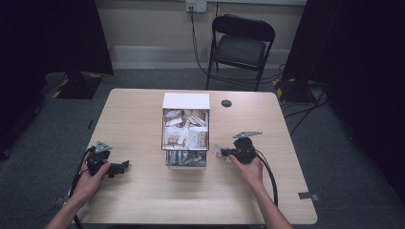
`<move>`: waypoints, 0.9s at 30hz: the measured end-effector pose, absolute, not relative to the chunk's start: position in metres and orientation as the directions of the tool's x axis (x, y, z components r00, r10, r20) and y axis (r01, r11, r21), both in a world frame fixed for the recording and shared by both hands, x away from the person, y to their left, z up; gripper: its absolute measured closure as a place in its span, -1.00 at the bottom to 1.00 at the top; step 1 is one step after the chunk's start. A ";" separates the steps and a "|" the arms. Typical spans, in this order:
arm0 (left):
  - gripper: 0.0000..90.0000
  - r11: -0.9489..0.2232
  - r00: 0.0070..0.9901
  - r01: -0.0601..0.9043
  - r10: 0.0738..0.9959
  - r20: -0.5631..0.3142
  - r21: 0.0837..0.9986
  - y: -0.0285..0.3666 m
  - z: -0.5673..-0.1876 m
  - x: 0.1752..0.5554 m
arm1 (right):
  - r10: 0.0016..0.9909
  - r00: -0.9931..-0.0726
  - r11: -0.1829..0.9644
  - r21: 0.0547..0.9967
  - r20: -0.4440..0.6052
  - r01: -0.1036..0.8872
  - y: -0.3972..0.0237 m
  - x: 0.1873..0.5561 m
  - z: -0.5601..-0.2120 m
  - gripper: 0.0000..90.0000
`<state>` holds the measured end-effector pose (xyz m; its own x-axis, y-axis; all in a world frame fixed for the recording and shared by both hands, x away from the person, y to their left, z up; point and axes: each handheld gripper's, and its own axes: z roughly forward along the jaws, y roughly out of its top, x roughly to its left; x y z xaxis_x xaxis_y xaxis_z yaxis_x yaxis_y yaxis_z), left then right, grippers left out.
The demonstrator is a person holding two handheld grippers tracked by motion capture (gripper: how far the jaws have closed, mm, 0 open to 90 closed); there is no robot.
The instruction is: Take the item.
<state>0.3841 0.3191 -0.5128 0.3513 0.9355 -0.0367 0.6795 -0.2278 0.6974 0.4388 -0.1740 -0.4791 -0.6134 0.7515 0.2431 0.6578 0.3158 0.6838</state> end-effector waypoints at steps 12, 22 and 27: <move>-1.00 -0.228 0.351 0.680 0.936 -0.037 0.697 0.319 -0.513 0.384 | 0.775 -0.589 0.318 0.663 0.230 0.678 -0.176 0.445 -0.493 0.88; -1.00 -0.228 0.351 0.679 0.936 -0.036 0.698 0.319 -0.513 0.384 | 0.796 -0.574 0.318 0.673 0.194 0.668 -0.176 0.446 -0.495 0.61; -1.00 -0.228 0.351 0.679 0.936 -0.036 0.698 0.319 -0.513 0.384 | 0.804 -0.563 0.308 0.676 0.192 0.670 -0.176 0.446 -0.495 0.42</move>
<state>0.3842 0.3192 -0.5128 0.3514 0.9355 -0.0363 0.6793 -0.2281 0.6975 0.4461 -0.1763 -0.4954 -0.5634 0.8036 0.1919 0.6695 0.3080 0.6759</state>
